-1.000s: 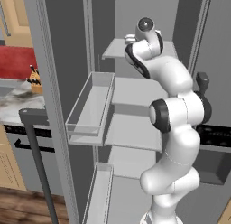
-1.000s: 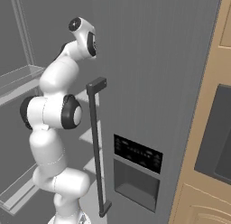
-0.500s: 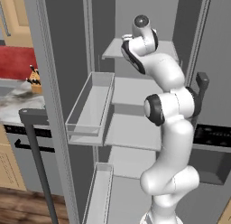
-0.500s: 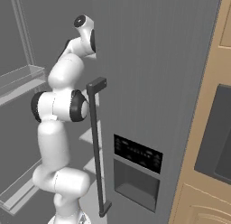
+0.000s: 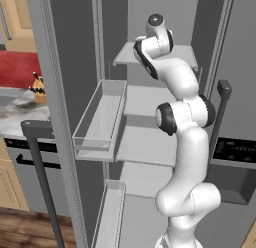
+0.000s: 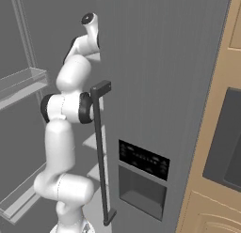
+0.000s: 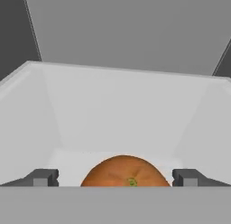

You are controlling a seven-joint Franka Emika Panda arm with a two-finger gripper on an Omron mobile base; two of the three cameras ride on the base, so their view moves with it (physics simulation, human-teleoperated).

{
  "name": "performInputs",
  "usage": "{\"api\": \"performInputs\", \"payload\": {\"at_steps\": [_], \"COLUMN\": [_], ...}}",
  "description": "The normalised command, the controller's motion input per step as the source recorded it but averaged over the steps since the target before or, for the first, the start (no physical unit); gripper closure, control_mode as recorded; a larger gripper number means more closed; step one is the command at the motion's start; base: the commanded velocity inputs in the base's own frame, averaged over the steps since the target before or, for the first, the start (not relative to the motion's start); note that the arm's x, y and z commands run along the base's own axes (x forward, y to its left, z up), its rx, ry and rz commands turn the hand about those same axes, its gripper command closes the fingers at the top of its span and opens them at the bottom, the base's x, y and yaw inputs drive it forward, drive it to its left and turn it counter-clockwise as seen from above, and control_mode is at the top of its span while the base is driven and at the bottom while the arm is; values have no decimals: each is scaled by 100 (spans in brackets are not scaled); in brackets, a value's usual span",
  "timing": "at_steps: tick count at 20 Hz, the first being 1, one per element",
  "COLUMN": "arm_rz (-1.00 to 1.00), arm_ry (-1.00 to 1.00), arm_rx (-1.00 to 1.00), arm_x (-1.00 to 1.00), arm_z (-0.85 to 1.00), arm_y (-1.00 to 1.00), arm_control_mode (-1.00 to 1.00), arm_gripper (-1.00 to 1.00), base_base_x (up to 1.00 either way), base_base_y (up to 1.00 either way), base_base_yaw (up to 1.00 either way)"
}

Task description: Pick the tangerine and peach from the fridge and place them inside the tupperware on the counter.

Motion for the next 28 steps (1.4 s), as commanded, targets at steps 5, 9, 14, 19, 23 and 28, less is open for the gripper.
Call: {"api": "performInputs", "payload": {"at_steps": [5,9,14,19,23,28], "arm_rz": [0,0,0,0,0,0], "arm_ry": [-3,-1,-4,-12,-2,-1], "arm_rx": [0,0,0,0,0,7], "arm_x": [-8,-5,-9,-4,-7,-10], "arm_z": [-20,-26,-47,-36,-8,-4], "arm_y": [-11,-7,-1,0,0,-23], "arm_control_mode": [-100,-100,-100,-100,-100,-100], "arm_gripper": [-100,-100,100,100,100,100], "base_base_x": [0,0,0,0,0,0], "base_base_y": [0,0,0,0,0,0], "base_base_yaw": [0,0,0,0,0,0]}}
